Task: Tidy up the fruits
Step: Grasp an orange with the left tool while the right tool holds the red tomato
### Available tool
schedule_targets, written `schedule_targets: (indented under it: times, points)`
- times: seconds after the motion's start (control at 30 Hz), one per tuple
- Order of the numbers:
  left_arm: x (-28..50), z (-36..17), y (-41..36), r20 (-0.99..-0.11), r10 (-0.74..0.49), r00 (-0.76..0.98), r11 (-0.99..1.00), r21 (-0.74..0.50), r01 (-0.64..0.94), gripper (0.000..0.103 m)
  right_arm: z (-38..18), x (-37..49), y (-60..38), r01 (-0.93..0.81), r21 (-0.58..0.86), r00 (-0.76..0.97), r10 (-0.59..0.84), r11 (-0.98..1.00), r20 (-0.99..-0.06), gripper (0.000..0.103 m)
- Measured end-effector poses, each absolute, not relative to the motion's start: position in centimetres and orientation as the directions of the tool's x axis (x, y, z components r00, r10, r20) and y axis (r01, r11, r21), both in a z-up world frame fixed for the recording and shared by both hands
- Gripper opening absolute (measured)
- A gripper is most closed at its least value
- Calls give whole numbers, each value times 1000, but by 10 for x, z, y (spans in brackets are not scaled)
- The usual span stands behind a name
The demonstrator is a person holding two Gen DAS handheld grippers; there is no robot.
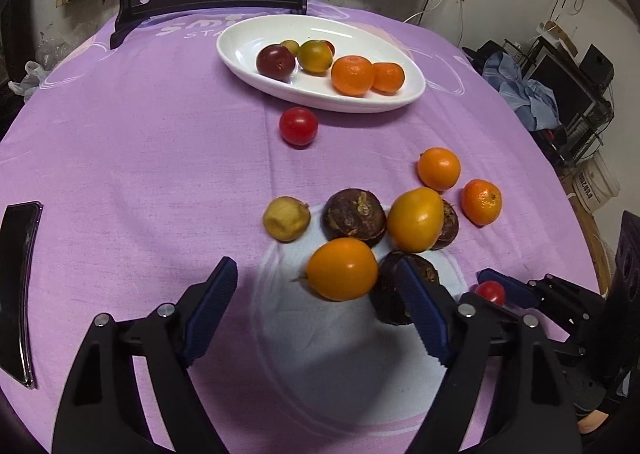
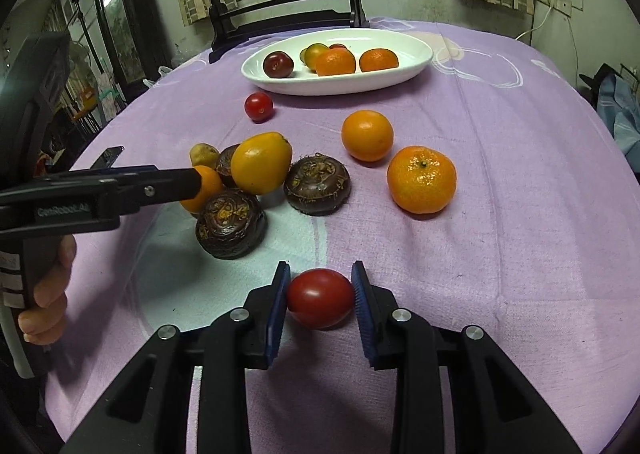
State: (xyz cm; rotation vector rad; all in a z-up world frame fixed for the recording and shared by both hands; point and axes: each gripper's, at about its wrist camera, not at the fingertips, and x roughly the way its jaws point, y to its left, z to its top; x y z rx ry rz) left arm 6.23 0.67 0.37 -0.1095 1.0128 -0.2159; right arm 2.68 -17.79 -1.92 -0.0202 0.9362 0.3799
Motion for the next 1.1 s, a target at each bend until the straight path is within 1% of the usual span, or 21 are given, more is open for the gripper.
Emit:
schedule_targets:
  times: [0.1,0.23,0.3,0.37,0.5,0.63,0.83,0.97,1.1]
  points:
    - [66,-1,3,-835,-240,496,971,-208,119,68,-19,27,-178,-328,149,531,312,933,-788,33]
    - [68,-3,4,-821,-276,500,961,-255,111,62,-20,27,-179,-328,158,529,320,931,-786,33]
    - [70,-5,5,-817,-300,494,953,-284,108,53,-20,27,-179,-328,160,529,321,931,-785,33]
    - [71,-6,5,-821,-301,484,952,-287,106,45,-20,27,-179,-328,162,529,323,931,-785,34]
    - [70,-6,2,-833,-283,475,959,-262,112,45,-20,26,-180,-329,163,529,324,930,-784,34]
    - [68,-8,-1,-868,-228,442,973,-186,137,44,-19,26,-179,-330,160,529,323,930,-785,35]
    - [66,-11,-9,-866,-160,474,984,-101,148,42,-19,25,-177,-337,156,529,324,928,-784,38]
    - [69,-10,-13,-865,-136,482,986,-70,152,40,-19,25,-177,-336,161,528,327,928,-784,38]
    - [67,-10,-9,-858,-159,489,983,-93,156,39,-18,24,-175,-339,139,531,311,930,-788,40]
